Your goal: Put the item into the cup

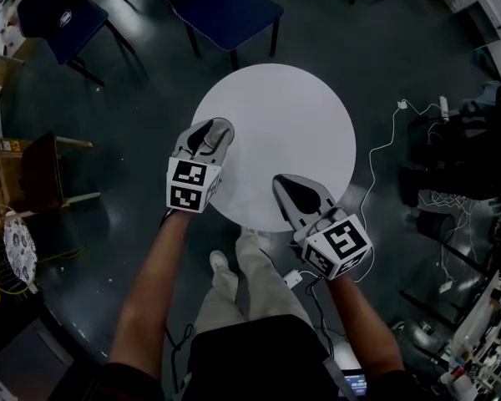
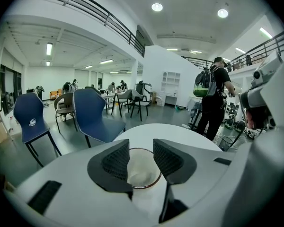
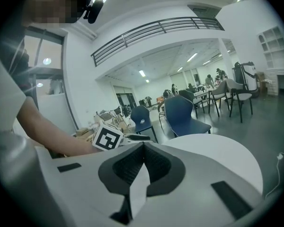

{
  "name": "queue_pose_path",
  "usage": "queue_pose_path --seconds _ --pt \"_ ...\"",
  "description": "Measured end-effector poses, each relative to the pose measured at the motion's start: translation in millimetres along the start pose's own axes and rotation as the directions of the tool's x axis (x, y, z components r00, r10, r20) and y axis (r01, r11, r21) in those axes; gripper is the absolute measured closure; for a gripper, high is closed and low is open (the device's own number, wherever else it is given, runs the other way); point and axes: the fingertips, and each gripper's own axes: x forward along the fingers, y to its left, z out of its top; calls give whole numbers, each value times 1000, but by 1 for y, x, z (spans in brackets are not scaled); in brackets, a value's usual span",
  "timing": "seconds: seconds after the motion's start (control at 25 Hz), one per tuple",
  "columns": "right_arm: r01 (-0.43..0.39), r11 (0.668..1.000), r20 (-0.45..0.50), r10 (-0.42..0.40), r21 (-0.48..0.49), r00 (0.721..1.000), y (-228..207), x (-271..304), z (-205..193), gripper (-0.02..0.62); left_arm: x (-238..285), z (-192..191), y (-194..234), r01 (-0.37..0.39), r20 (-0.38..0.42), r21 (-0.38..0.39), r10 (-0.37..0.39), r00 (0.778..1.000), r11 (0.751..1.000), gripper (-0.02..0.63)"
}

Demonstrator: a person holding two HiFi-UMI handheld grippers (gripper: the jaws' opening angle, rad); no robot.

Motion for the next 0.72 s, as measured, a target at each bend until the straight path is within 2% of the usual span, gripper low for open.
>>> queue_pose_path --seconds 0.28,0.56,0.72 --pt "1 1000 4 -1 -1 1000 3 1 0 589 -10 2 6 -32 18 -5 32 999 999 445" --pt "1 1000 23 -1 -15 1000 16 -9 18 589 -32 16 -6 8 19 5 -8 1000 1000 451" --pt "1 1000 31 0 -29 1000 23 -15 28 589 -47 28 -9 15 37 -1 -15 999 1000 552"
